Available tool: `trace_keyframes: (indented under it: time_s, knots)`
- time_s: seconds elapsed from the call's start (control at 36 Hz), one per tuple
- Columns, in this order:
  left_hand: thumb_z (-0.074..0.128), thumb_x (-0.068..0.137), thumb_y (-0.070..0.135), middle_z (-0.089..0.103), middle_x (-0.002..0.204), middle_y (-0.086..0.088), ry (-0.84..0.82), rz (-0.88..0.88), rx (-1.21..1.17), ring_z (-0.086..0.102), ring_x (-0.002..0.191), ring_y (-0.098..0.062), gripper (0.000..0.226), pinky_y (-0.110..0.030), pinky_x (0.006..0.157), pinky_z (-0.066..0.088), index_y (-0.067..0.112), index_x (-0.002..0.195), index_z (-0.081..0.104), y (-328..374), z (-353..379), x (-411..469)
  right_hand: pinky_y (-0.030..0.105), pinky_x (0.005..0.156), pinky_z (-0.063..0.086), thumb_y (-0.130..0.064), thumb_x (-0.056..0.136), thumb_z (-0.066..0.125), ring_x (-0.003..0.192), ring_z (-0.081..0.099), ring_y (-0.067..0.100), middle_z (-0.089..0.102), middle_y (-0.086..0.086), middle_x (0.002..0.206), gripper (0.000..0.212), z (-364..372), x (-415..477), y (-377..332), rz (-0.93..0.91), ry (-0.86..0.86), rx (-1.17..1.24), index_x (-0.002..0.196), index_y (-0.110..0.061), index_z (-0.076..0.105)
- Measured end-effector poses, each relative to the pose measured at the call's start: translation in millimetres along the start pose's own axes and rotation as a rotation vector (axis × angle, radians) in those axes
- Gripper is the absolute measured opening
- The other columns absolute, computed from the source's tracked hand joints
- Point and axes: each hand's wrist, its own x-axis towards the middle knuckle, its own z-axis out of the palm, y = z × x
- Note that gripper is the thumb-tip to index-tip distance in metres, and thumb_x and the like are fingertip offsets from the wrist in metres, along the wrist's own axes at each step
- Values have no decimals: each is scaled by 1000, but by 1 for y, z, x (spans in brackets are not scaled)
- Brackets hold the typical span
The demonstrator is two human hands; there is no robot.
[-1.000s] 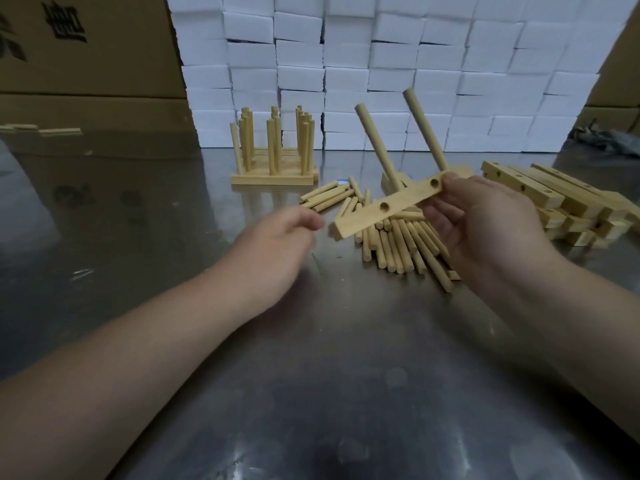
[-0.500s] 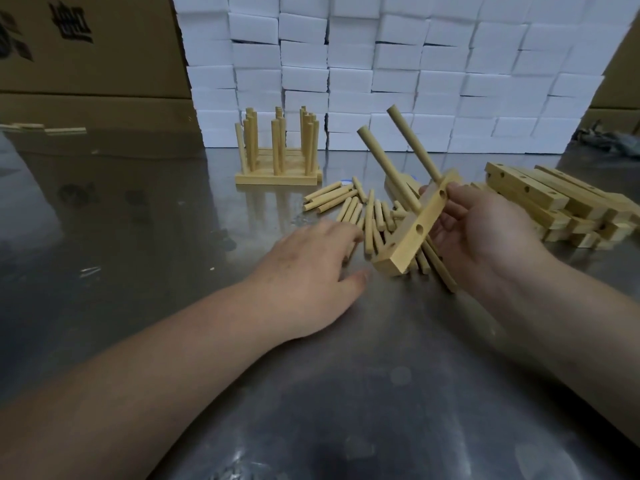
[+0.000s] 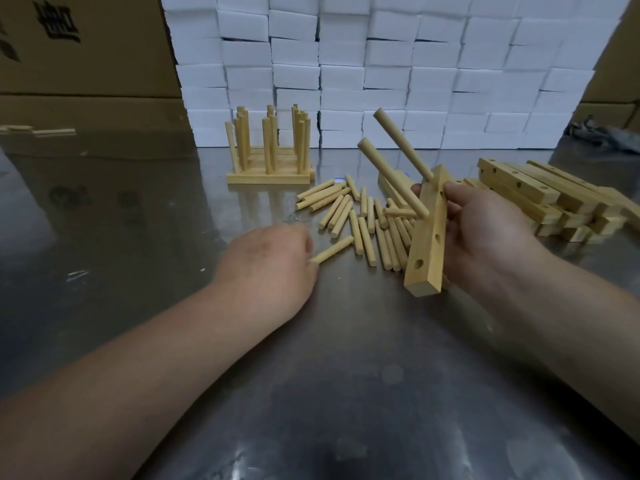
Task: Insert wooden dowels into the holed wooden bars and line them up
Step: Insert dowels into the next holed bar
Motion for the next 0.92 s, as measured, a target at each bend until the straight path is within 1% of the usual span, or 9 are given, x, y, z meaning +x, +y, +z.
trace_keyframes:
  time_s: [0.08, 0.17, 0.28, 0.31, 0.39, 0.47, 0.64, 0.75, 0.92]
  knots:
    - [45, 94, 30, 50, 90, 5, 44, 45, -49, 48, 82, -15, 30, -28, 64, 35, 27, 122, 52, -1, -4, -3, 15, 40, 44, -14, 96, 45, 42, 60, 6, 69, 1, 63, 26, -1, -3, -1, 14, 4, -12, 111, -2, 62]
    - [40, 95, 29, 40, 81, 9, 131, 111, -155, 42, 71, -9, 28, -20, 55, 29, 29, 117, 58, -3, -9, -7, 14, 37, 41, -19, 97, 45, 33, 52, 5, 62, -4, 50, 26, -1, -5, -3, 30, 14, -65, 100, -6, 68]
    - [39, 87, 35, 43, 83, 13, 101, 203, -352, 44, 75, -4, 33, -11, 60, 33, 30, 110, 62, 3, -15, -15, 16, 36, 43, -23, 96, 48, 30, 48, 7, 58, -5, 43, 46, -3, -4, -5, 19, 55, -140, 56, -14, 70]
    - [37, 83, 38, 44, 84, 15, 76, 237, -375, 45, 76, -3, 35, -12, 60, 33, 32, 107, 62, 5, -15, -17, 17, 37, 44, -25, 96, 48, 31, 48, 7, 59, -5, 43, 47, -4, -4, -5, 14, 54, -146, 55, -15, 70]
    - [37, 77, 42, 46, 81, 18, -3, 335, -380, 46, 75, 0, 26, -17, 58, 30, 40, 92, 57, 8, -16, -22, 18, 38, 46, -28, 96, 47, 33, 51, 5, 62, -9, 47, 28, -5, -4, -5, -13, 26, -168, 86, -17, 70]
    - [36, 77, 43, 51, 83, 26, -43, 392, -350, 47, 74, 2, 27, -15, 53, 29, 38, 90, 60, 8, -16, -24, 20, 38, 45, -31, 96, 47, 36, 55, 5, 71, -8, 66, 27, -5, -3, -6, -28, 18, -153, 104, -18, 69]
    - [41, 81, 41, 56, 82, 21, -13, 437, -394, 50, 75, 0, 27, -19, 55, 31, 38, 94, 64, 8, -16, -26, 20, 46, 44, -31, 97, 44, 52, 52, 8, 64, -9, 66, 28, -6, -1, -7, -131, 36, -214, 101, -21, 70]
    - [46, 85, 35, 58, 75, 19, 4, 446, -427, 51, 73, 2, 24, -13, 57, 33, 36, 100, 65, 7, -15, -26, 26, 57, 47, -28, 95, 44, 67, 57, 13, 72, -4, 89, 27, -6, 0, -7, -194, 76, -290, 104, -28, 69]
    - [43, 80, 37, 53, 87, 25, -50, 489, -421, 51, 77, 2, 38, -9, 59, 32, 51, 115, 38, 10, -16, -27, 23, 53, 44, -23, 94, 44, 63, 52, 12, 68, -7, 79, 27, -6, 0, -7, -226, 86, -334, 97, -29, 70]
